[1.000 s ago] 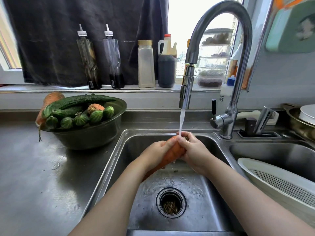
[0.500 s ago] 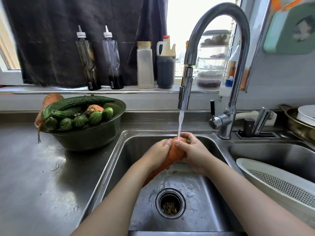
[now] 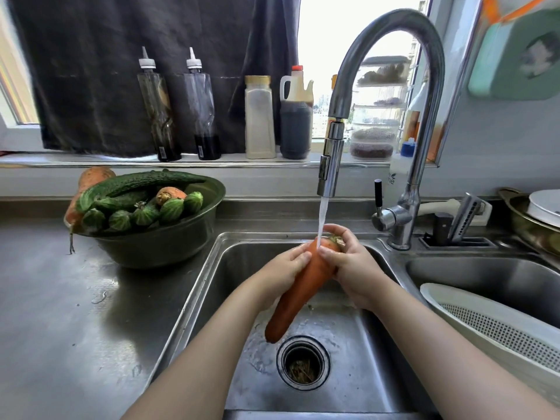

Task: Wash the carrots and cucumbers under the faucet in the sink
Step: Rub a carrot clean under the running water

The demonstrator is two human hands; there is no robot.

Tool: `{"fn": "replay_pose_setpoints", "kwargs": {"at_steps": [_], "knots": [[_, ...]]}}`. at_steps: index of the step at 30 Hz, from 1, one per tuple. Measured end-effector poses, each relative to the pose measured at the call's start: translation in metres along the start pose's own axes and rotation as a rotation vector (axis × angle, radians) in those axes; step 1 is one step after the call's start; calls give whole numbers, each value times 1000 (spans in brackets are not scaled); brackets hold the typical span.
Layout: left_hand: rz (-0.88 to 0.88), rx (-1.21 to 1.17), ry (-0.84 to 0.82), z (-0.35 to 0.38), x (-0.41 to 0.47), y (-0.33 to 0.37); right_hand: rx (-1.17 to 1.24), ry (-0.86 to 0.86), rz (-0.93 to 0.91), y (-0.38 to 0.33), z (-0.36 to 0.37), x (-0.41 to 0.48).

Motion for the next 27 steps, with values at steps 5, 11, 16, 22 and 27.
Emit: {"fn": "replay_pose_setpoints", "kwargs": {"at_steps": [5,11,16,22,27], "knots": [[-2,-38,-71,4,-4,1,72,59,30,0,-7,0],[-37,-35,222,-1,0,1,-124,41,49,7,4,0],[-126,-151,182,-18,-7,-3,-48,-70,104,3,13,-6],[-195,-139,-104,0,-15,-7,-142,41,158,12,4,-6],[-86,-59,-80,4,-12,3,-138,188,149,15,-10,2]]}}
Point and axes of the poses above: each hand's wrist, its own x-axis towards the middle knuckle, its own z-axis out of the palm, y = z × x, the point moved 8 cm from there along x, towards the middle knuckle, and after that the axes turned 1 degree about -z, right-handed, at the moved point
